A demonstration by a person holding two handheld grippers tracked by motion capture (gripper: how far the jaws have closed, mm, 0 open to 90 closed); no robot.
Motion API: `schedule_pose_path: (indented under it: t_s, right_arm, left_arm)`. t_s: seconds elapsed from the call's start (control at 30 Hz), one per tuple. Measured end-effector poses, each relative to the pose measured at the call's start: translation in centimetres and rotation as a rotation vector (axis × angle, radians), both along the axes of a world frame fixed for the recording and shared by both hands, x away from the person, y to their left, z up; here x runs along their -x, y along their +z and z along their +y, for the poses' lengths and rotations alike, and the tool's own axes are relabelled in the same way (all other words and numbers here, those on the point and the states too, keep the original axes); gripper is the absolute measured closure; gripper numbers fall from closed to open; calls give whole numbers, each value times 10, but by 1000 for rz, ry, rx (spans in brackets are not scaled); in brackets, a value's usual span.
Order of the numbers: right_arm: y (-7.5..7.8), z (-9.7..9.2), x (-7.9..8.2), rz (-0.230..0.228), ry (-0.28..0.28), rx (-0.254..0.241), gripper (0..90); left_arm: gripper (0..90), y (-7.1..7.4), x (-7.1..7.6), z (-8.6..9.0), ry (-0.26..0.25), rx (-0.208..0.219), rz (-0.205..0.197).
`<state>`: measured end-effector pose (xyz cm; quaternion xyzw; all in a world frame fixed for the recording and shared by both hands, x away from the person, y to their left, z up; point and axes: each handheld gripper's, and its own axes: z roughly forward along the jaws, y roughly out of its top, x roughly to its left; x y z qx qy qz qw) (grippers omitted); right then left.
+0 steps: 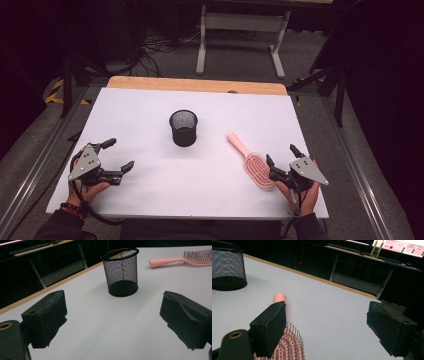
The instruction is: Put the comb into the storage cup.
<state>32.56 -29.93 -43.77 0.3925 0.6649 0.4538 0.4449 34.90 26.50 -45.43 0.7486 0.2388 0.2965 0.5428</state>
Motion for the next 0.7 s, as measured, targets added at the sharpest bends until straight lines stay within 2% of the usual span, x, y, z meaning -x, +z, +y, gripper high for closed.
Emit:
schedule_pose_path:
  t_s: [0.33,0.7]
  right_arm:
    - [2,5,-2,-3,5,4,168]
    - [5,16,-10,9,48,11,187]
  left_arm:
    - [76,-2,4,1,-5,-10,1]
    - [73,-4,9,3,3,-18,10]
